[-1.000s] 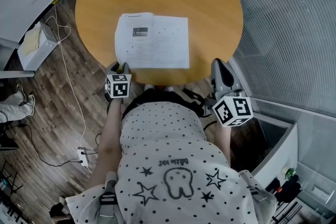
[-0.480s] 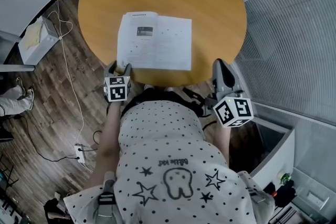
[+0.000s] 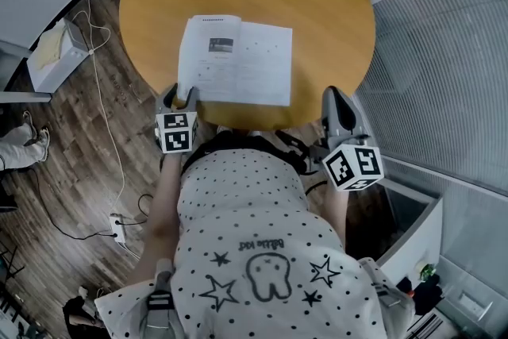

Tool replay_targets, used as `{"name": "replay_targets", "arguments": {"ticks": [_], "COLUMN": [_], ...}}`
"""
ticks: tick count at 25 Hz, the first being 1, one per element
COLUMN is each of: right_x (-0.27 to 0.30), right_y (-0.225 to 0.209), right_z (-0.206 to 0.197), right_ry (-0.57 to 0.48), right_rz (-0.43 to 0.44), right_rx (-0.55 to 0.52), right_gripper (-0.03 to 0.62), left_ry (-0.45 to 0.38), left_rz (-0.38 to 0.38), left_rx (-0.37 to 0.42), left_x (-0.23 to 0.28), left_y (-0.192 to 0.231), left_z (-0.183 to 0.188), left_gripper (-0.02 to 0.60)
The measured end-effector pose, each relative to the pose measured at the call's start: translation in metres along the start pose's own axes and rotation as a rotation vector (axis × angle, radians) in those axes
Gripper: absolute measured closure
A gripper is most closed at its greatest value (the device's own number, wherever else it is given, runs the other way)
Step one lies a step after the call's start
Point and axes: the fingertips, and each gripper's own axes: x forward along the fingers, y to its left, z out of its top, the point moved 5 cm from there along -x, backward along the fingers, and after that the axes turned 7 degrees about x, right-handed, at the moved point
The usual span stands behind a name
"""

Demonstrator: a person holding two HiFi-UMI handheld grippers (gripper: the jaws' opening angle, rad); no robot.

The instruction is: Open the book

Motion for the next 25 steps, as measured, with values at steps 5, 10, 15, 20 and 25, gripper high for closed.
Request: {"name": "replay_targets", "arguments": {"ticks": [5, 10, 15, 20, 25], "right_x": [0.0, 0.001, 0.003, 0.002, -0.003], "right_y": [-0.001, 0.001, 0.0, -0.001, -0.006], "right_z": [0.001, 0.001, 0.001, 0.003, 0.006], "right_ry": [0.003, 0.004, 0.002, -0.007, -0.013], "right_rz": [0.002, 0.003, 0.006, 0.006, 0.005], "right_rx": [0.002, 0.001, 0.001, -0.003, 0.003], "right_gripper": [0.589, 0.589, 0.589, 0.589, 0.589], "left_ry": [-0.05, -0.104, -0.161, -0.215, -0.29], "left_rz": [0.022, 0.026, 0.037, 0.046, 0.054], "left_rx": [0.003, -0.004, 0.014, 0.028, 0.04], "left_x": [-0.007, -0.012, -0.017, -0.025, -0.039], "left_y": [0.002, 0.005, 0.005, 0.007, 0.005], "left_z": [0.02, 0.038, 0.058, 0.078, 0.109], "left_gripper": [0.427, 0.466, 0.52, 0.561, 0.571]}}
